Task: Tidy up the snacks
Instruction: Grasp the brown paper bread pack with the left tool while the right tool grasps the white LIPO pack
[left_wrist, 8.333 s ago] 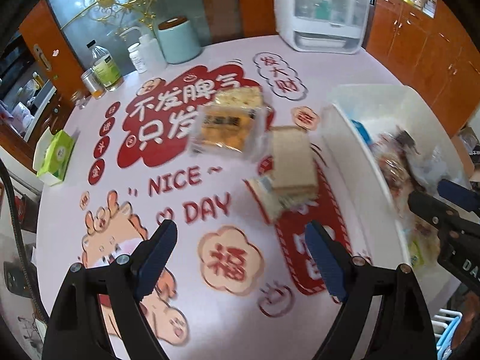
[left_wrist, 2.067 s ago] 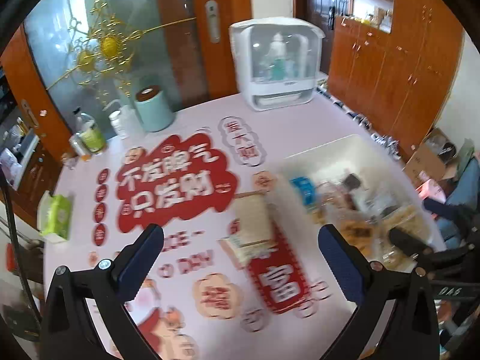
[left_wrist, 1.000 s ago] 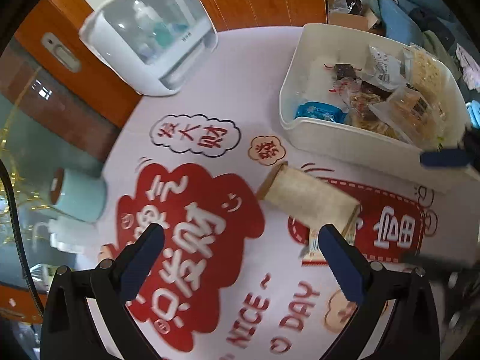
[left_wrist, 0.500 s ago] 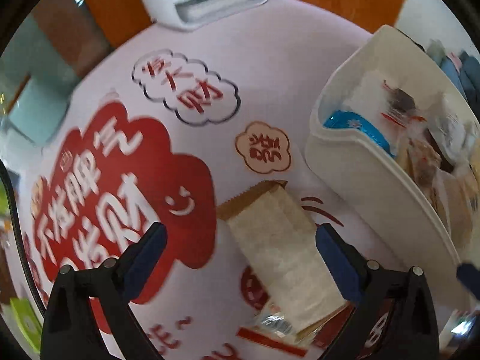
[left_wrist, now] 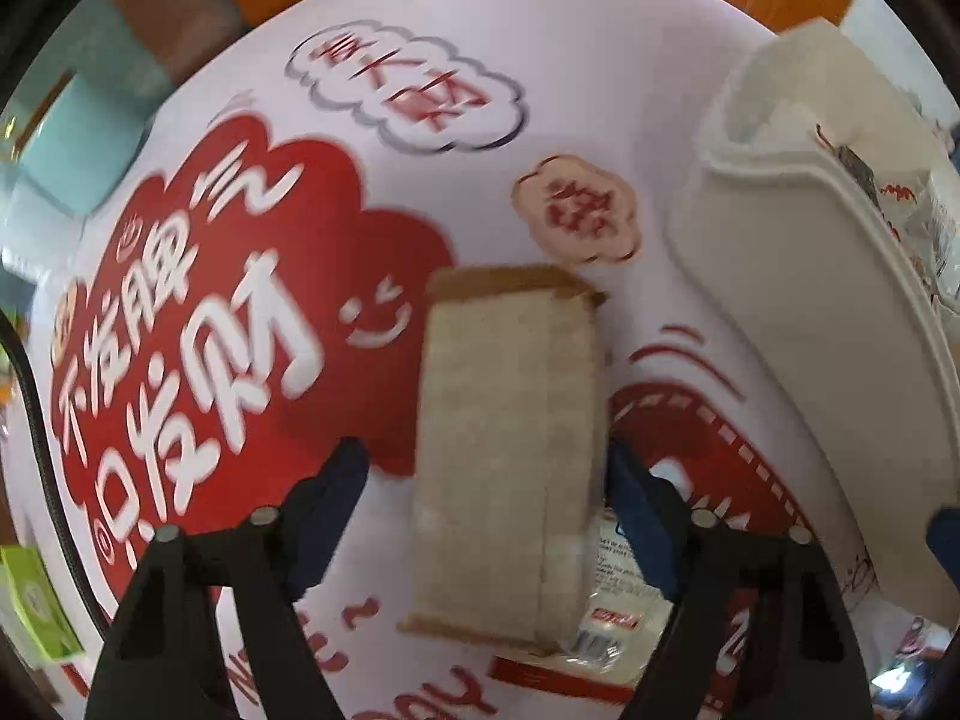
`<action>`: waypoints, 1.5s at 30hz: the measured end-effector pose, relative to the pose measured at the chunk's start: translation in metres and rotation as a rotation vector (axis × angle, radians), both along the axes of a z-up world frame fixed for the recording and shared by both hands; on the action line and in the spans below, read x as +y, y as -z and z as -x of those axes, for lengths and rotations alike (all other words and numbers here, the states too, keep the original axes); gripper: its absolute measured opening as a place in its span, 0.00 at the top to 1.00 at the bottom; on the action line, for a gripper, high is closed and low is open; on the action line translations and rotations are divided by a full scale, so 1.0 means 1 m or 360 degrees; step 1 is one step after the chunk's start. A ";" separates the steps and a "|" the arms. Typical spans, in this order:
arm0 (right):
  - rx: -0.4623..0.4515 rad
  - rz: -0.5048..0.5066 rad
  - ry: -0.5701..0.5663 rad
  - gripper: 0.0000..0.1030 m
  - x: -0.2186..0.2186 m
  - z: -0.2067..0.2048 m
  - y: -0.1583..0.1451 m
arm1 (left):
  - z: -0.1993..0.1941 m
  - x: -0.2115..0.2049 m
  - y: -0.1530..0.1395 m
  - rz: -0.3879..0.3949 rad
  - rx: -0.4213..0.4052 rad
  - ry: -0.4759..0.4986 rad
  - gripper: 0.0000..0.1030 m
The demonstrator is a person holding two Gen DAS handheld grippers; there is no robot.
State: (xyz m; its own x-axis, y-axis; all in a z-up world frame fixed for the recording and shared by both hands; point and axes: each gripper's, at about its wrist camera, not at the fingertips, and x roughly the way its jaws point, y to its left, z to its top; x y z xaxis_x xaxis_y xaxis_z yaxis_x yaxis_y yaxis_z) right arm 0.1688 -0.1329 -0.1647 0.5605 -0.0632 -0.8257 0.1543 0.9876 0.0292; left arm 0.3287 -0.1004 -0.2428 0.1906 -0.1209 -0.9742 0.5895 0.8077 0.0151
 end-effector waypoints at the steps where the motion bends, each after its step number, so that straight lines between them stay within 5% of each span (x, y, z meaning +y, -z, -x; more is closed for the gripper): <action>1: 0.0007 -0.0001 -0.0010 0.20 0.002 -0.002 0.002 | 0.000 0.009 0.000 0.0014 0.0014 -0.0023 0.25; 11: 0.0092 -0.0028 -0.0125 0.20 0.026 -0.025 0.028 | 0.009 0.052 -0.005 0.0065 0.0024 -0.0072 0.39; 27: 0.0304 -0.0131 -0.0071 0.19 0.032 -0.047 0.070 | 0.041 0.105 -0.012 0.0084 -0.0006 -0.0196 0.40; 41: 0.0308 0.0065 -0.0140 0.07 0.061 -0.054 0.078 | 0.089 0.164 -0.017 0.0116 0.0024 -0.0532 0.40; 43: 0.0313 0.0061 -0.0151 0.09 0.063 -0.054 0.078 | 0.095 0.176 -0.018 0.0140 0.0052 -0.0595 0.40; 45: 0.0294 0.0067 -0.0193 0.22 0.068 -0.051 0.076 | 0.089 0.186 -0.014 0.0151 0.0074 -0.0634 0.40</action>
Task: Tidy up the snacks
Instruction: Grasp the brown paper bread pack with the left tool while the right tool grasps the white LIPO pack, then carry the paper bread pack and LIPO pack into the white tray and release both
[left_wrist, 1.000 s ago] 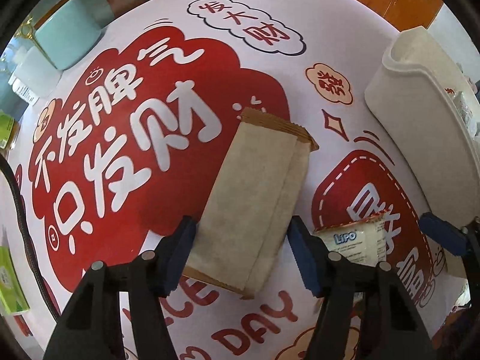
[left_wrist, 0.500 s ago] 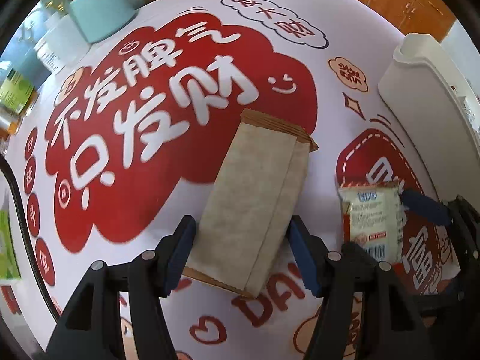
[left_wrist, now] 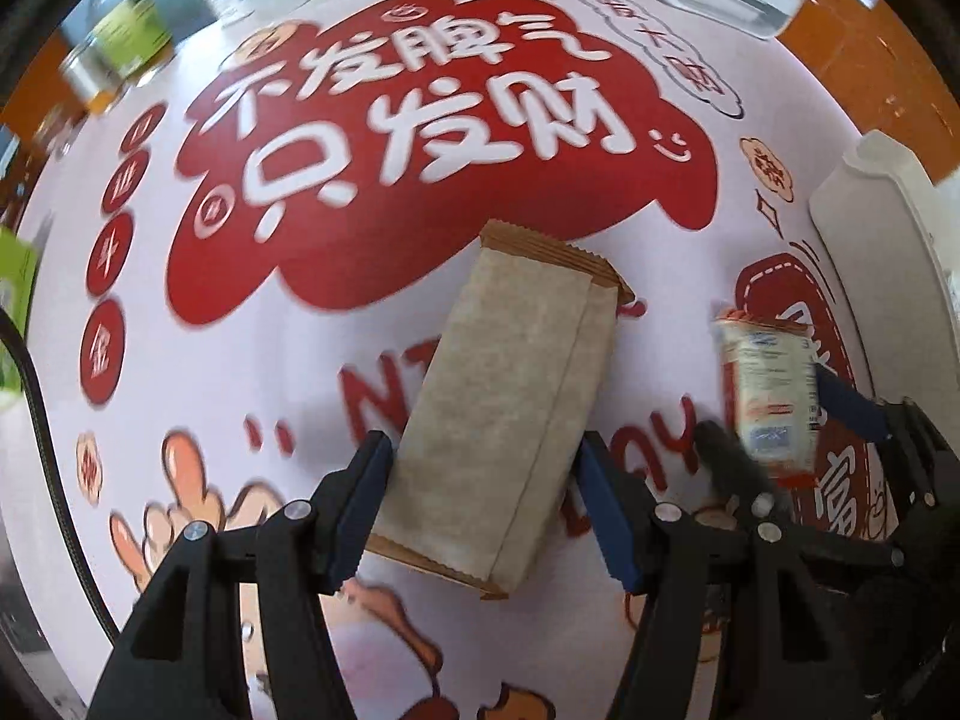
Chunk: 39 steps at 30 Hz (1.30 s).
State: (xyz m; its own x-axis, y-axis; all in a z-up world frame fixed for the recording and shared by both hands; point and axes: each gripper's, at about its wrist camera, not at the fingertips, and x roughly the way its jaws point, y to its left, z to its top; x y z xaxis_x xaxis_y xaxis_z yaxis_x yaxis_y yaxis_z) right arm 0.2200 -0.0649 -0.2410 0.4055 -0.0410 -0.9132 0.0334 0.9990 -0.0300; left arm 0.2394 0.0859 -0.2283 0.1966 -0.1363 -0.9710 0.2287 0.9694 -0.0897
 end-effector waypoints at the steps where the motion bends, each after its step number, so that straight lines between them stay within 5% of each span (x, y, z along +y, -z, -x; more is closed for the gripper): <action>1: -0.0014 -0.0001 -0.0037 0.37 0.004 0.002 -0.002 | 0.003 0.003 0.000 -0.0009 0.0008 -0.0012 0.40; 4: -0.0015 -0.0002 -0.0092 0.51 0.010 0.005 -0.007 | 0.019 0.016 0.000 -0.0052 0.0005 -0.0037 0.40; 11: -0.0026 -0.0128 -0.0078 0.52 -0.006 0.021 -0.016 | 0.058 0.045 -0.007 0.0014 0.0073 -0.0192 0.41; 18: -0.0189 -0.0313 -0.0105 0.52 -0.027 0.051 -0.068 | 0.092 0.014 -0.071 0.0083 -0.0121 -0.0130 0.47; 20: -0.0258 -0.0318 -0.0109 0.52 -0.036 0.060 -0.089 | 0.080 -0.012 -0.087 0.0121 -0.0183 -0.0087 0.98; 26: -0.0381 -0.0351 -0.0088 0.52 -0.075 0.078 -0.124 | 0.063 -0.073 -0.125 0.0146 -0.0353 -0.0030 0.97; 30: -0.0427 -0.0355 -0.0076 0.52 -0.103 0.088 -0.139 | 0.054 -0.095 -0.127 0.0166 -0.0321 -0.0068 0.97; 39: -0.0485 -0.0129 0.0075 0.52 -0.175 0.095 -0.152 | 0.037 -0.066 -0.095 0.0016 -0.0218 -0.0303 0.44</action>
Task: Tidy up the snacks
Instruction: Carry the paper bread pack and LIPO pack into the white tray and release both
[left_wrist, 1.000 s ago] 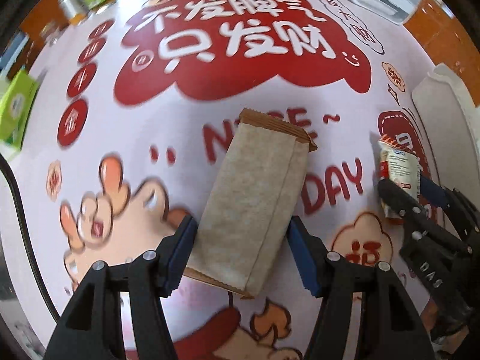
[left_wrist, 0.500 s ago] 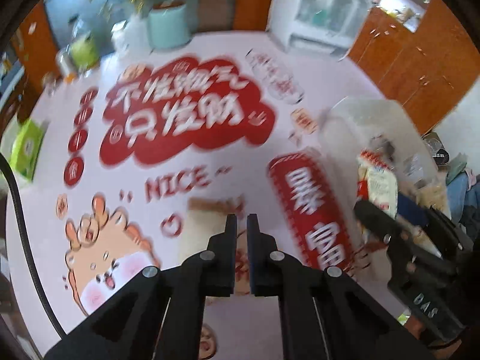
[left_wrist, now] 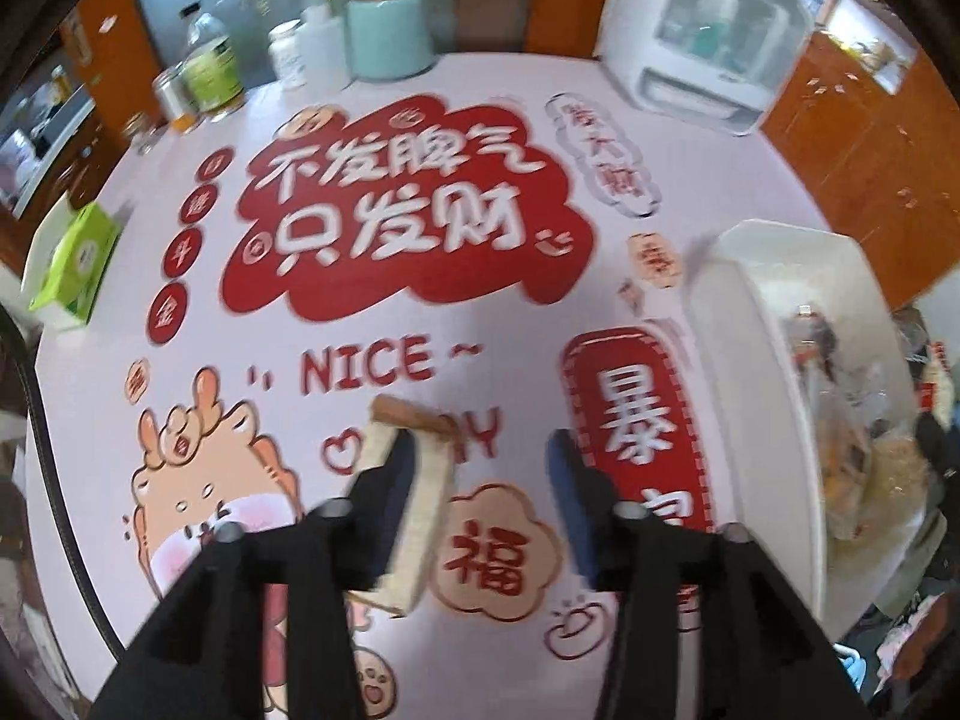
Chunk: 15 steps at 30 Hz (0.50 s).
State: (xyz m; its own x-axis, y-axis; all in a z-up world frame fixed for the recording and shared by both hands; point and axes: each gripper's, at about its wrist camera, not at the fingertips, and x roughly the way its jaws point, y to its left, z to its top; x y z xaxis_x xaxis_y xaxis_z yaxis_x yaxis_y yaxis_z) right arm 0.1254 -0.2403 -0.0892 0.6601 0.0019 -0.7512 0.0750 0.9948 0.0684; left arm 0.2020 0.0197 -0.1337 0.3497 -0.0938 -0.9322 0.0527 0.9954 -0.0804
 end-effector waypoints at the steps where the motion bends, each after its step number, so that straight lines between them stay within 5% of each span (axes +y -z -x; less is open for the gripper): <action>1: 0.0010 0.0013 0.0016 0.52 -0.006 -0.001 0.001 | 0.000 0.004 0.004 -0.0011 0.0004 -0.0011 0.29; 6: 0.0092 0.0050 0.0096 0.44 -0.033 -0.013 0.013 | -0.003 0.024 0.032 -0.0035 0.0087 -0.0016 0.20; 8: 0.0140 0.0061 0.0142 0.24 -0.041 -0.019 0.019 | -0.005 0.029 0.047 -0.0042 0.0155 -0.0012 0.20; 9: 0.0159 0.0071 0.0178 0.22 -0.046 -0.022 0.023 | -0.006 0.032 0.058 -0.0043 0.0205 -0.0006 0.20; 15: 0.0226 0.0039 0.0240 0.21 -0.057 -0.025 0.034 | -0.007 0.030 0.101 -0.0034 0.0382 0.0060 0.20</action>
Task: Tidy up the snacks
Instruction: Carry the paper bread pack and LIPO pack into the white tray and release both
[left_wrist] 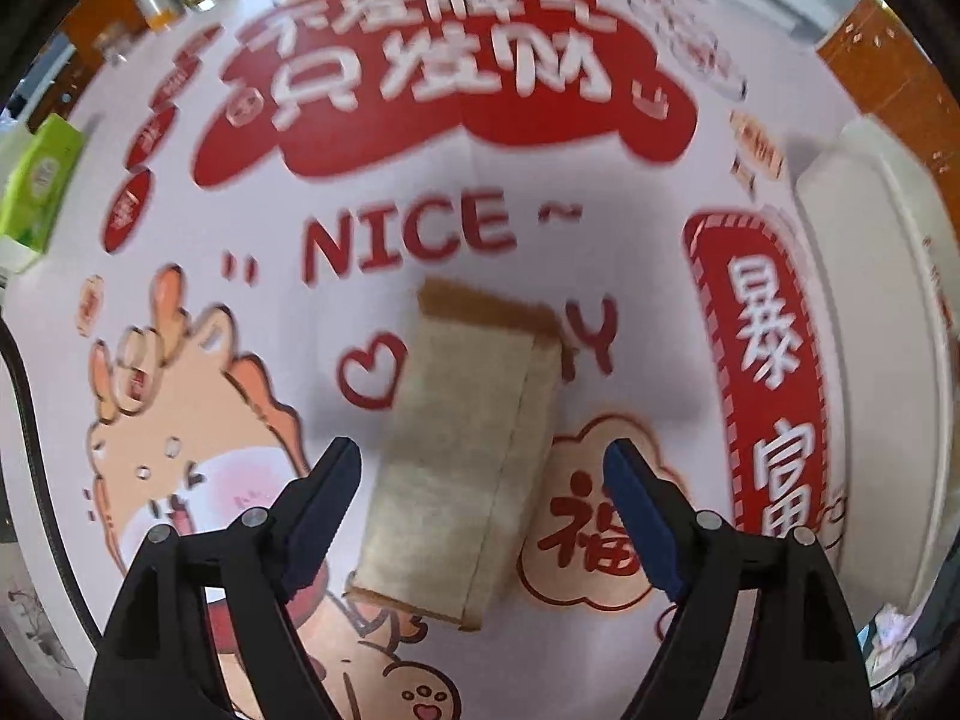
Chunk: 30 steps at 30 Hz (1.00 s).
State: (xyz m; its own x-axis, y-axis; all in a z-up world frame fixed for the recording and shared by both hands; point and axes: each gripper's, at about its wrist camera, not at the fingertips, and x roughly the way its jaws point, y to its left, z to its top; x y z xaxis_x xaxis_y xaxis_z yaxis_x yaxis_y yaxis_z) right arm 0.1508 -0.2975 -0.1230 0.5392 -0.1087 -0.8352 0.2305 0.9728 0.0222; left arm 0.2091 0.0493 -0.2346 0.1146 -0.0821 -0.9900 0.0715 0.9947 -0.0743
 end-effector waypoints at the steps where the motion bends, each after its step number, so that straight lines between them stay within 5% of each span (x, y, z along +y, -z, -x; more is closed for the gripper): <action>1: 0.0010 -0.0004 0.0006 0.21 0.000 0.001 0.002 | 0.000 -0.001 0.009 -0.0032 0.0043 0.0006 0.17; 2: 0.0020 -0.0006 0.0011 0.21 0.000 0.001 0.004 | 0.001 -0.003 0.013 -0.0079 0.0037 0.0021 0.03; 3: 0.0028 -0.0007 0.0012 0.21 0.000 0.001 0.005 | 0.003 -0.005 0.017 -0.0144 0.0026 0.0059 0.00; 7: 0.0061 0.0004 0.0011 0.21 0.004 0.001 0.011 | 0.007 0.001 0.022 -0.0078 0.0019 0.0065 0.00; 9: 0.0070 0.0012 0.0014 0.21 0.006 0.002 0.013 | 0.011 0.002 0.022 -0.0077 0.0004 0.0085 0.05; 10: 0.0074 0.0018 0.0016 0.21 0.007 0.003 0.014 | 0.013 0.002 0.019 -0.0073 -0.0013 0.0097 0.17; 11: 0.0078 0.0019 0.0017 0.21 0.008 0.003 0.014 | 0.017 -0.001 0.014 -0.0068 -0.0055 0.0130 0.42; 12: 0.0080 0.0019 0.0018 0.21 0.008 0.003 0.014 | 0.019 -0.003 0.009 -0.0071 -0.0081 0.0147 0.48; 20: 0.0076 0.0054 0.0034 0.21 0.010 0.005 0.014 | 0.037 -0.009 0.009 -0.0091 -0.0055 0.0132 0.49; 25: 0.0061 0.0082 0.0032 0.21 0.008 0.010 0.009 | 0.053 -0.038 -0.036 -0.0028 -0.0193 0.0196 0.49; 30: 0.0030 0.0076 0.0040 0.21 0.000 0.020 -0.002 | 0.046 -0.091 -0.111 0.0129 -0.0420 0.0311 0.49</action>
State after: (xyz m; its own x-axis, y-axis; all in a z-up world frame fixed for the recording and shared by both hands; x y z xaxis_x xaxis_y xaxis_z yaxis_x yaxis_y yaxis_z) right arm 0.1309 -0.2976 -0.1209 0.5199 -0.1623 -0.8387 0.2550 0.9665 -0.0289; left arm 0.1635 -0.0420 -0.1233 0.3407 -0.2048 -0.9176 0.2873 0.9520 -0.1058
